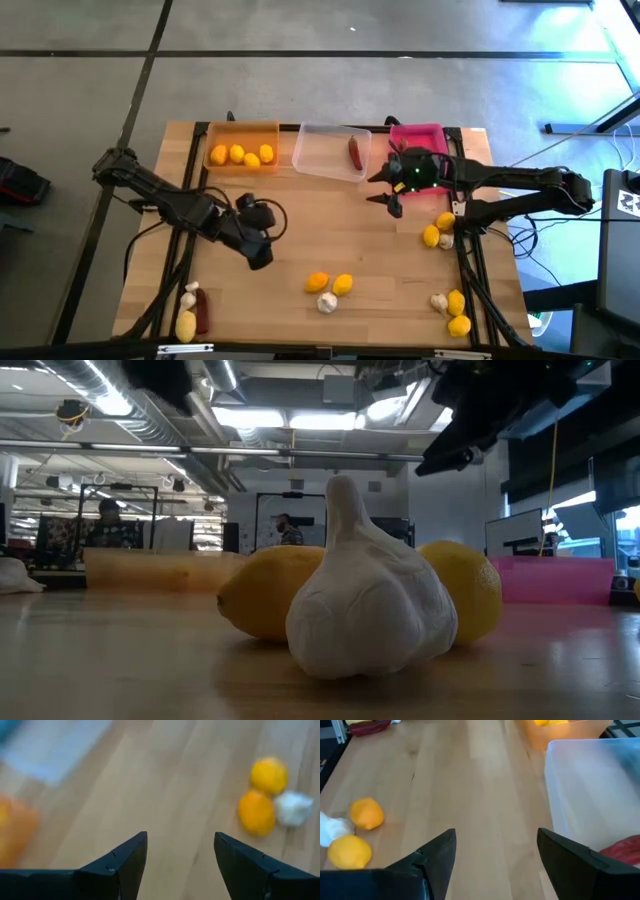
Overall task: Sort produce into baskets
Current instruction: Put the white garlic into the transparent bin
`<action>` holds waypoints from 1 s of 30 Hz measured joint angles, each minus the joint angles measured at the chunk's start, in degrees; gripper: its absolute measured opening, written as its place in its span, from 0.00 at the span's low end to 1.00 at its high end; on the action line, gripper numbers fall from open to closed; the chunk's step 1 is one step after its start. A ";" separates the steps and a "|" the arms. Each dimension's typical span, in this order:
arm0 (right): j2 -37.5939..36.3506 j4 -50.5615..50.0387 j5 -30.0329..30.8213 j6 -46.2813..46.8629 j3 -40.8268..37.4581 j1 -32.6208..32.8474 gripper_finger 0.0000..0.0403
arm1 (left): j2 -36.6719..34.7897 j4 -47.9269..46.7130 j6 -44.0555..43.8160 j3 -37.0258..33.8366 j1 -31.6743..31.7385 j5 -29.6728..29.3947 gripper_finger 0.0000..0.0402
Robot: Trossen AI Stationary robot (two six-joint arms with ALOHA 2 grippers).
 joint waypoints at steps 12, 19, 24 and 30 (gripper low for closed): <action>0.00 -0.90 1.45 -1.20 -0.04 0.28 0.67 | 2.38 -25.69 -26.63 -1.40 -0.33 6.26 0.56; 0.00 -3.03 1.47 -1.20 -0.04 0.30 0.67 | 5.20 -32.76 -30.70 -1.40 4.61 7.48 0.56; 0.00 -4.25 1.48 -1.13 -0.07 0.32 0.67 | 7.23 -33.75 -29.99 -1.97 9.29 10.39 0.56; 0.02 -4.00 1.49 -0.96 -0.07 0.31 0.67 | 7.62 -33.90 -24.27 -7.95 16.37 17.72 0.56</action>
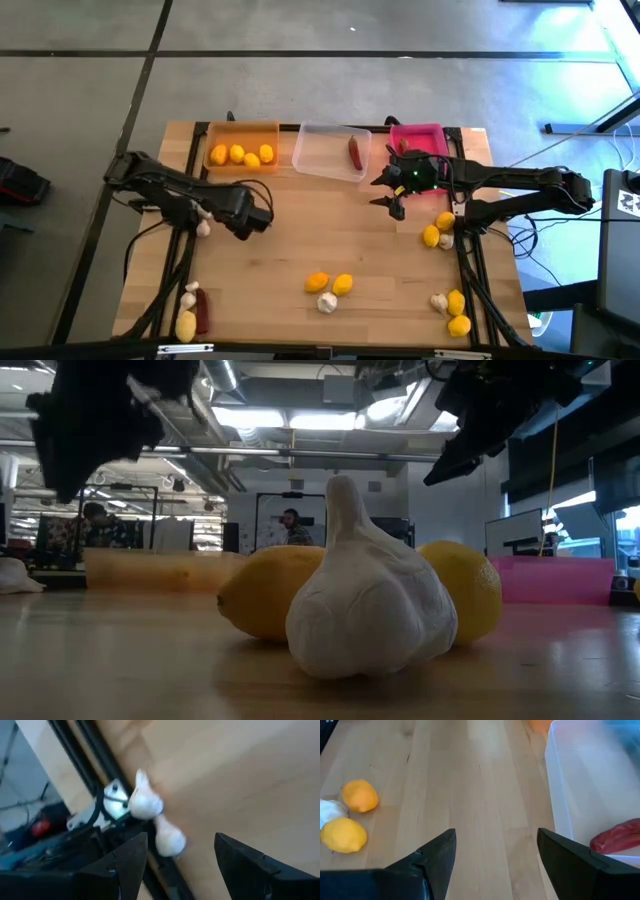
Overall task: Sort produce into baskets
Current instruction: Put the white garlic into the transparent bin
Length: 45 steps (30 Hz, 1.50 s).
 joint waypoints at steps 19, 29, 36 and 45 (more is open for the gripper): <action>0.00 0.54 0.00 -0.42 0.00 -0.01 0.67 | 0.23 4.47 14.76 -11.94 18.68 6.68 0.56; 0.00 0.16 -0.02 -0.42 0.00 -0.03 0.67 | 6.23 6.77 16.88 -13.39 25.52 6.57 0.56; 0.00 0.03 -0.02 -0.42 0.00 -0.03 0.67 | 11.73 6.19 20.36 -14.67 27.02 7.76 0.56; 0.00 0.44 -0.03 -0.44 0.00 0.01 0.67 | 15.16 8.72 20.63 -14.78 27.56 6.49 0.56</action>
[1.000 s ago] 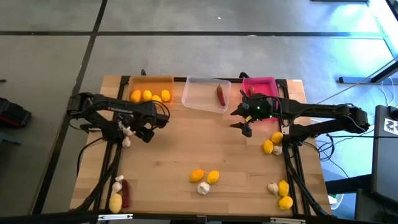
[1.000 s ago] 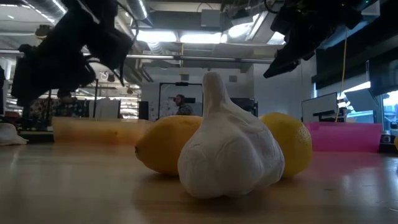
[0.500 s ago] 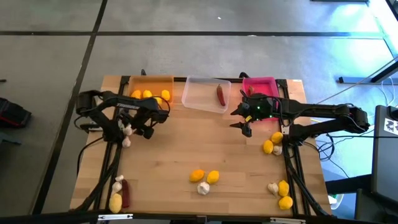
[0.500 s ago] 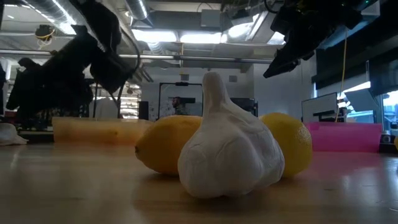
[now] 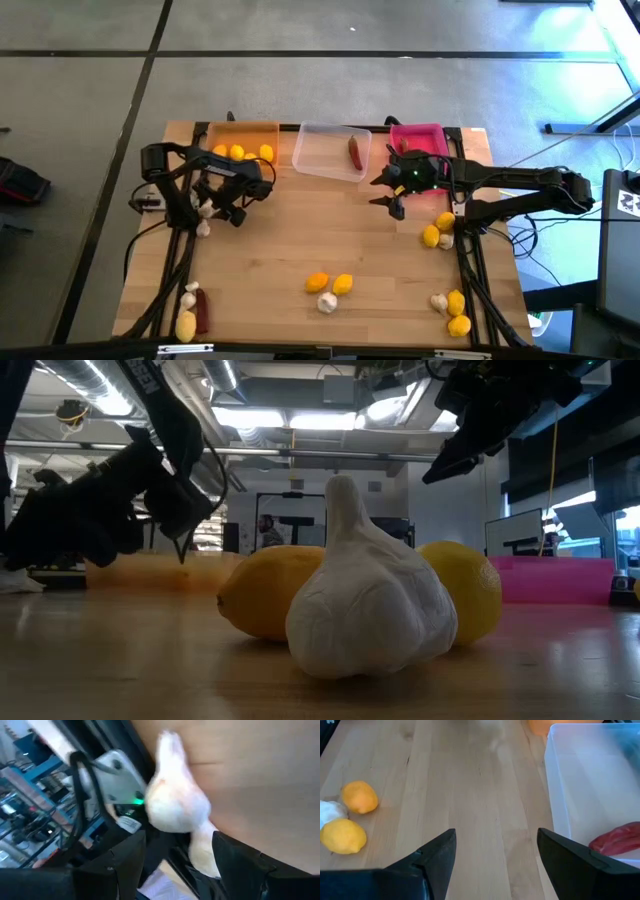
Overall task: Sort produce into baskets
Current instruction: Put the white garlic into the transparent bin
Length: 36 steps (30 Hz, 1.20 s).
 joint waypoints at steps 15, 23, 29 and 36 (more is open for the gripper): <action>0.00 -0.52 -0.17 -0.07 0.00 0.00 0.67 | 5.57 0.28 8.45 0.07 1.67 -0.32 0.56; 0.00 -0.58 -0.17 -1.45 0.00 -0.02 0.67 | 5.55 0.29 11.94 0.07 1.14 -0.62 0.50; 0.00 -0.09 0.93 -1.51 0.00 -0.02 0.67 | 5.50 3.07 12.17 -0.79 0.75 -0.35 0.34; 0.00 -0.16 0.96 -1.51 0.00 -0.04 0.67 | 5.35 2.87 13.20 -1.58 0.58 0.34 0.25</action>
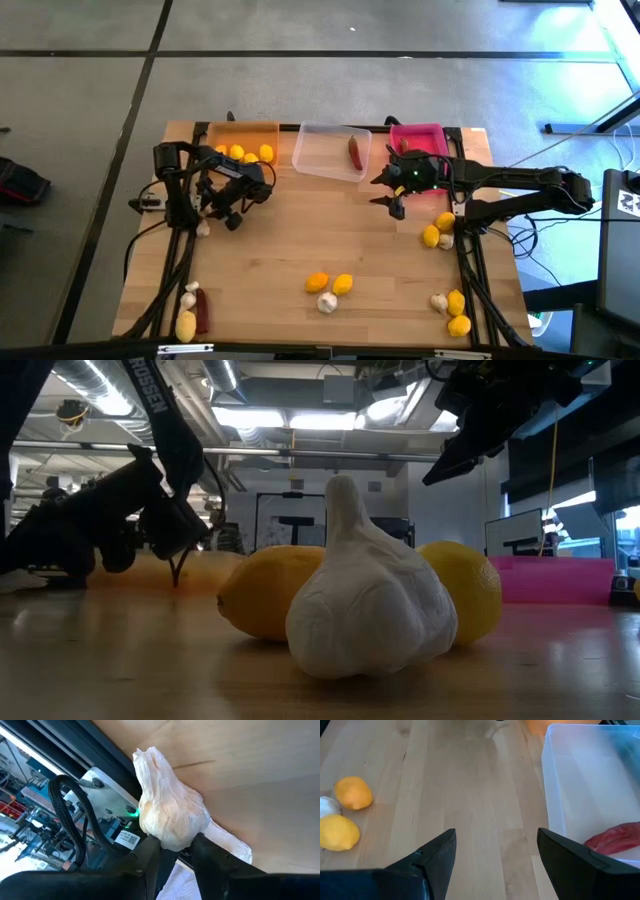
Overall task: Sort produce into baskets
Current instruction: Put the white garlic into the transparent bin
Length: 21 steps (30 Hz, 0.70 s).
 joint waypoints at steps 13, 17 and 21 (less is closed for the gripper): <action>0.00 0.04 0.08 0.00 0.00 0.00 0.67 | -0.41 -0.38 3.71 0.10 -2.29 -1.50 0.14; 0.00 0.03 0.10 0.02 0.00 0.00 0.67 | -2.23 -0.49 4.08 1.04 -4.08 -2.67 0.09; 0.00 0.04 0.11 0.01 0.00 0.00 0.67 | -5.62 1.16 2.04 3.43 -6.10 -2.70 0.04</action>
